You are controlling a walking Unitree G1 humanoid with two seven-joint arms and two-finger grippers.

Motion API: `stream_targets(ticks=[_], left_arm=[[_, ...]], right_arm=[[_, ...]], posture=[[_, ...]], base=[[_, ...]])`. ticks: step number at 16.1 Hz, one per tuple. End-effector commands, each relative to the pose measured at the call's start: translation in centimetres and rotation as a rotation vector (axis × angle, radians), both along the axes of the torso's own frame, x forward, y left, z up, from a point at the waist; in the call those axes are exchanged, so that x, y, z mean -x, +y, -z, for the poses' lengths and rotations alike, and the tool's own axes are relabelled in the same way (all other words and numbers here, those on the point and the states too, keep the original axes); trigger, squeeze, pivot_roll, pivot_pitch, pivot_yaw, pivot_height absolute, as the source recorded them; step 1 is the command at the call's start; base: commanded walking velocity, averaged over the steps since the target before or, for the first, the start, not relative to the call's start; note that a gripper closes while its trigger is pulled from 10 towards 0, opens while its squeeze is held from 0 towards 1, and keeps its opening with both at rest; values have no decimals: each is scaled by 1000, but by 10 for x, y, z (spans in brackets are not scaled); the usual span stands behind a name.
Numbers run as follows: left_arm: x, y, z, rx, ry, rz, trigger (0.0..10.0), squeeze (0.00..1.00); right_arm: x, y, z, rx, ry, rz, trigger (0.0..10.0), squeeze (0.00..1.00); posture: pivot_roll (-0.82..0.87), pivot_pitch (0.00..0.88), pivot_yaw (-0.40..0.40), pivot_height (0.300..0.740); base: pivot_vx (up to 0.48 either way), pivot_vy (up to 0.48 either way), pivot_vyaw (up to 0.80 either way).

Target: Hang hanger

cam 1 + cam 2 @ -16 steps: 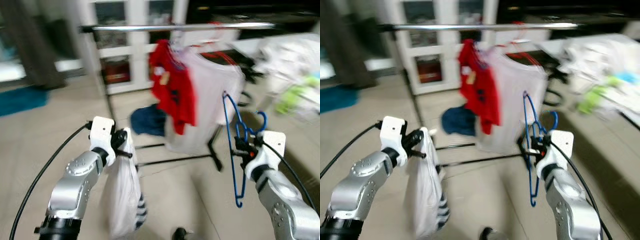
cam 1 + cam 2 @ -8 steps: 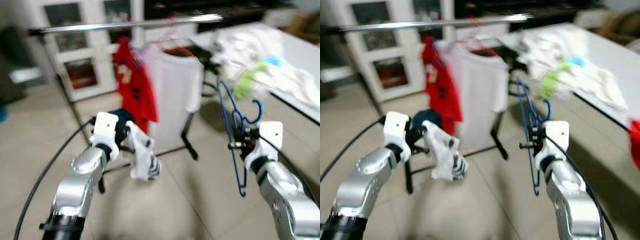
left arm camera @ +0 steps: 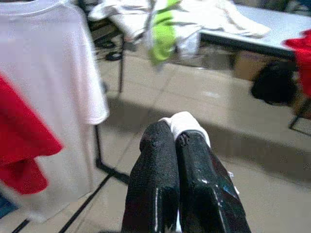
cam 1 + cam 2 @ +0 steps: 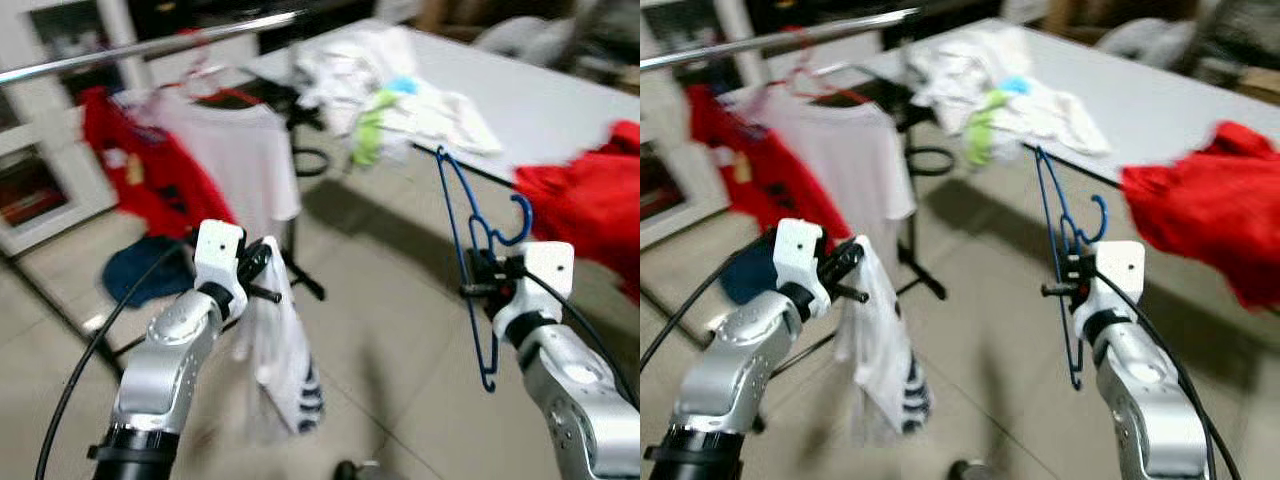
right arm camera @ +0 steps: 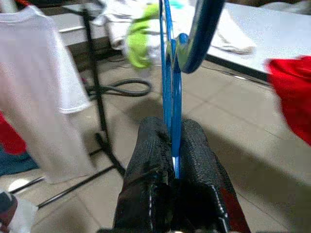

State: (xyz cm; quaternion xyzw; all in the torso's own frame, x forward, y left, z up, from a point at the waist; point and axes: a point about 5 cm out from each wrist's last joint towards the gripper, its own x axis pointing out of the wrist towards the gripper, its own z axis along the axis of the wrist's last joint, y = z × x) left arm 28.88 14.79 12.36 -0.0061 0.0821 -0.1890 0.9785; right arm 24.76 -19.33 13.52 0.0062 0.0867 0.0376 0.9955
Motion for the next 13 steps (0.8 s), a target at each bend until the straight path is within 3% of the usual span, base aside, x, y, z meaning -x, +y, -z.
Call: stream_targets(ticks=[1,5,12,13], left_arm=[[-1,-1,-11,7,-59,8,10000,0],[-2,-6,-22,49,-116,33,10000,0],[-12,-12,-22,37,-97,45,10000,0],[-15,-13,-22,34,-98,53,10000,0]], right_arm=[[1,0,-7,7,-26,-1,10000,0],[0,-7,-8,58,-31,-3,10000,0],[-5,-19,-29,140,-89,-29,10000,0],[-4,-21,-31,134,-84,-58,10000,0]], posture=[[-51,0,-21,740],[-54,0,-32,740],[-80,0,-9,740],[-84,0,-9,740]], base=[[0,0,-800],[0,0,-800],[319,0,-800],[349,0,0]])
